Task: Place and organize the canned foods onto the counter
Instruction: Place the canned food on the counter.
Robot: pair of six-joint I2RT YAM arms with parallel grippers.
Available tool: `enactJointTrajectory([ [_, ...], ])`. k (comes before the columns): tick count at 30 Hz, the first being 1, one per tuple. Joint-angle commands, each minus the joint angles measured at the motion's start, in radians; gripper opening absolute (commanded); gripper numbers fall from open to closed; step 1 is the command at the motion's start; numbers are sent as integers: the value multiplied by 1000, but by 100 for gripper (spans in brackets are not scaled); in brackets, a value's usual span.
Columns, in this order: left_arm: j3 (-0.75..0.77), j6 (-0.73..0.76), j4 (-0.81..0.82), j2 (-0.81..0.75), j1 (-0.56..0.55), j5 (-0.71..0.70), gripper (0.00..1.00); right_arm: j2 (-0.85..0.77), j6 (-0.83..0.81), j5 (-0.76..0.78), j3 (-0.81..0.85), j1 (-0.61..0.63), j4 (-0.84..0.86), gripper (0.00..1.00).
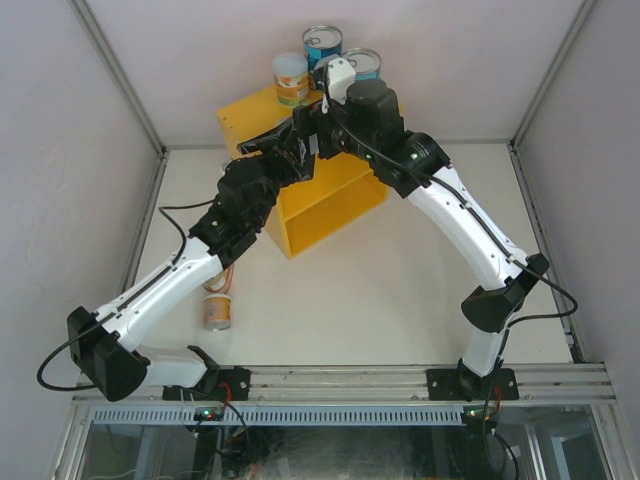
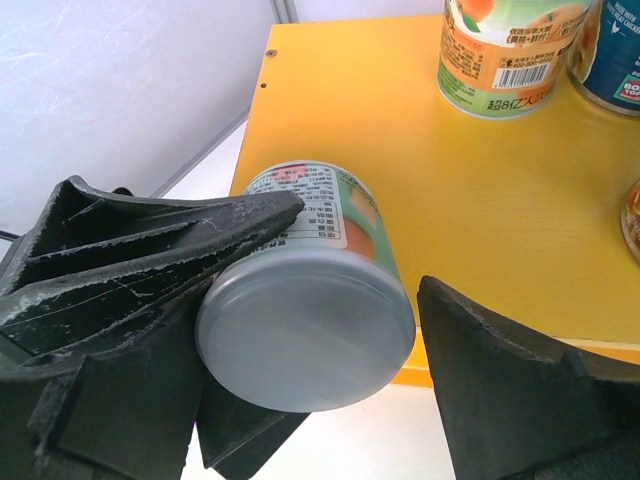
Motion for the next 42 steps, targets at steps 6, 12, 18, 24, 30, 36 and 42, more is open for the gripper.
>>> enactJointTrajectory([
  [6,105,-184,206,5,-45,61,0,-55,36,12,-146,-17,165,79],
  [12,101,-188,222,4,-59,59,0,-74,48,15,-198,-17,198,79],
  [18,100,-187,237,0,-68,62,0,-80,63,12,-233,-18,215,79],
  [24,97,-185,245,-7,-82,60,0,-70,72,10,-234,-18,219,80],
  [30,83,-182,246,-20,-94,58,0,-65,79,10,-244,-18,221,82],
  [36,67,-180,246,-32,-105,53,0,-70,83,10,-255,-19,223,88],
  [42,71,-181,249,-29,-113,50,0,-80,91,18,-268,-18,217,86],
])
